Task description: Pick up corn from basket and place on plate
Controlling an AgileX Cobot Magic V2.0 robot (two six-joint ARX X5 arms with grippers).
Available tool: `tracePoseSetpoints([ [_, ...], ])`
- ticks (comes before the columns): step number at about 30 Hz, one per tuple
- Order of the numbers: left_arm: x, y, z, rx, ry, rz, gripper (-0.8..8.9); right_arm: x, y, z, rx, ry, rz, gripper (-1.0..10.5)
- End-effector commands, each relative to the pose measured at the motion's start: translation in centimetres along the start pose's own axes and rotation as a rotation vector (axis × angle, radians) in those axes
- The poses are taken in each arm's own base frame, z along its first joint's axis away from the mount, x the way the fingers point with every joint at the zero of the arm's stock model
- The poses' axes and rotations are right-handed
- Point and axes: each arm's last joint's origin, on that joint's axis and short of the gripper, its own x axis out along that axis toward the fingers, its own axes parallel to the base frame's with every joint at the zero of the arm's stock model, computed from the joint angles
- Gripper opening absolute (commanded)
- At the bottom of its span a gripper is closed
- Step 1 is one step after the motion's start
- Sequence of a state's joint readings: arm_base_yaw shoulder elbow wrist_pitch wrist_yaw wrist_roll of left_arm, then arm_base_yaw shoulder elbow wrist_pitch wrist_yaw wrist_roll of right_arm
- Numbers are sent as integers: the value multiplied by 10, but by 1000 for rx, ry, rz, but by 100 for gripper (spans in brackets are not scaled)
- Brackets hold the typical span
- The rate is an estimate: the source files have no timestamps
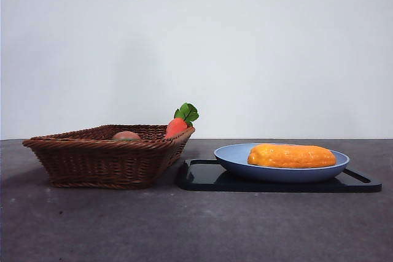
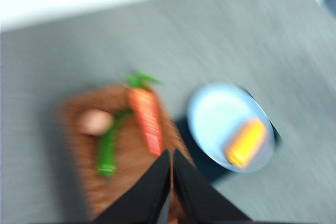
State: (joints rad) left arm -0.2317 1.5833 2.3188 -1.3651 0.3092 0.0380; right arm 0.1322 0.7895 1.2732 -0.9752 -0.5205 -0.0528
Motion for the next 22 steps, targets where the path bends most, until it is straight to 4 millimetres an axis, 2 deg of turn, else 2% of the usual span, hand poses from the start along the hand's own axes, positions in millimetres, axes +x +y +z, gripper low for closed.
tracePoseSetpoints([
  [1,-51,1,-6,18,-125,72,8,-2,1,5,-19,-18,2,4],
  [3,-90,-3,-20,40,-199,142,8,-2,1,5,-19,-18,2,4],
  [5,-118,-11,-39,64,-253,204,8,-2,1,5,-19,-18,1,4],
  [8,-134,-17,-61,74,-321,264,8,-2,1,5,-19,-18,1,4],
  [10,-136,-19,-78,82,-366,296,8,-2,1,5,-19,-18,1,4],
  [12,-134,-21,-97,103,-412,324,8,-2,1,5,-19,-18,1,4],
  [15,-121,-18,-128,122,-472,358,8,-2,1,5,-19,-18,1,4],
  [22,-65,-1,-207,125,-608,377,8,-2,1,5,-19,-18,1,4],
])
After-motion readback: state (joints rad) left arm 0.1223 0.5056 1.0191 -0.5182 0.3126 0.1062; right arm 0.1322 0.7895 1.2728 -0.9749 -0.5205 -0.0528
